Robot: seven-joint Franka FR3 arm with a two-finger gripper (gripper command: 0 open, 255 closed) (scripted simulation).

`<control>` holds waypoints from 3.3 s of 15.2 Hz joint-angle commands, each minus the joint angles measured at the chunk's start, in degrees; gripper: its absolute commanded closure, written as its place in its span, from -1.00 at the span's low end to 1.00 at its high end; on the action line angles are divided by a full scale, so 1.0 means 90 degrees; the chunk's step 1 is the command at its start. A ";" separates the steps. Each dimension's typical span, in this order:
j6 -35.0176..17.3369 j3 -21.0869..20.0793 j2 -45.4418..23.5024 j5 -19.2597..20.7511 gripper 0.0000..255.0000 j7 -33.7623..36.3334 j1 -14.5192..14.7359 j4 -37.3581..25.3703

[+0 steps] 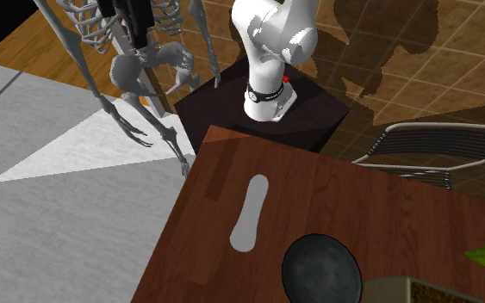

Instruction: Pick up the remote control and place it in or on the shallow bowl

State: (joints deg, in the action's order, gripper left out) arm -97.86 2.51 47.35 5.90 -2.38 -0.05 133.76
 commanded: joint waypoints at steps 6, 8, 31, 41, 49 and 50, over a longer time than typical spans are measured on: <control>-0.0642 -0.0297 -0.0160 -0.0239 -1.00 0.0146 0.0289 0.0676; -0.0912 -0.0421 -0.0264 -0.0340 -1.00 0.0202 0.0413 0.0915; -0.4506 -0.2053 -0.3345 -0.1357 -1.00 0.0853 0.1897 0.2149; -0.5841 -0.2533 -0.5004 -0.1055 -1.00 0.1310 0.2110 0.2006; -0.6208 -0.2523 -0.5370 -0.0815 -1.00 0.1482 0.2089 0.2025; -0.6208 -0.2523 -0.5370 -0.0815 -1.00 0.1482 0.2089 0.2025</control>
State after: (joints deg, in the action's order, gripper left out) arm -153.71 -20.19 -0.97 -1.44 10.96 18.75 151.98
